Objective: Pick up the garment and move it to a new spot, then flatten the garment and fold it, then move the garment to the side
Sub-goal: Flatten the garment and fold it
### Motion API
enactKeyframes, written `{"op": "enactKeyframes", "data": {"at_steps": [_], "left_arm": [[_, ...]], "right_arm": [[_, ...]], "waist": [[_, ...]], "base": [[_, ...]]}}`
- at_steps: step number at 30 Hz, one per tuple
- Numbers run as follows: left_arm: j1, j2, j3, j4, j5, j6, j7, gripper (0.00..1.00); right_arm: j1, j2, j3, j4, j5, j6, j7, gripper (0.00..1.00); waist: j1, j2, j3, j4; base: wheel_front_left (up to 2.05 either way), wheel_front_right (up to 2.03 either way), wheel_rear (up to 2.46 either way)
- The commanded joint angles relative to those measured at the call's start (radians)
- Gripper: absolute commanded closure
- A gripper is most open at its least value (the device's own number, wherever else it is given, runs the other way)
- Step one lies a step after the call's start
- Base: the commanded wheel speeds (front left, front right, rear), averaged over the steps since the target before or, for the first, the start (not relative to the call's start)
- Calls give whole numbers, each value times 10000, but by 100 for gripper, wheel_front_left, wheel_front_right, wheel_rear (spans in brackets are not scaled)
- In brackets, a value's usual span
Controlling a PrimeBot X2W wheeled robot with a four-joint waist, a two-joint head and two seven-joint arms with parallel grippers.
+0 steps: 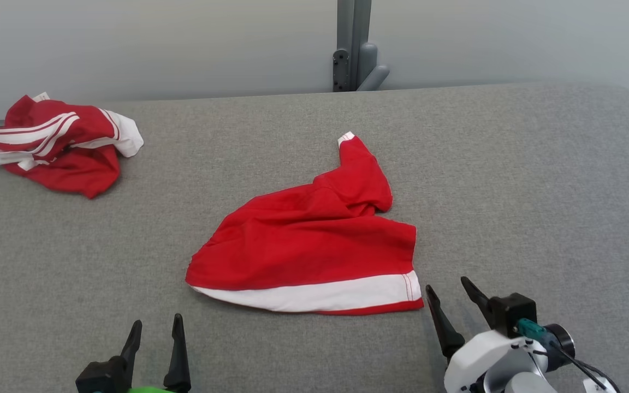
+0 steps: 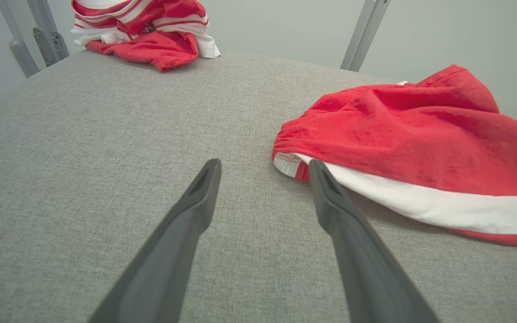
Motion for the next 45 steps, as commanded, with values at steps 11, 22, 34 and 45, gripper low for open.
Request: {"op": "enactKeyframes", "data": {"at_steps": [11,22,34,45], "left_arm": [[-354,-102,57,32,141,-227,-6,0],[-410,-107,-105,10,-114,-63,-6,0],[-497,-105,-244,419,38,-281,-6,0],[-1612,-71,-1896,2145,414,-746,-6,0]], "right_arm": [[-1554,-18,566,1857,619,-7,1069,0],[-2067,-20,1172,2481,1335,-5,1105,46],[-2344,-24,988,2423,1685,-7,95,100],[-2150,-221,321,2227,1567,-7,-99,100]], "waist": [[0,67,487,707],[0,67,655,918],[0,67,625,653],[0,67,714,311]], "base": [[0,0,0],[0,0,0],[0,0,0],[0,0,0]]}}
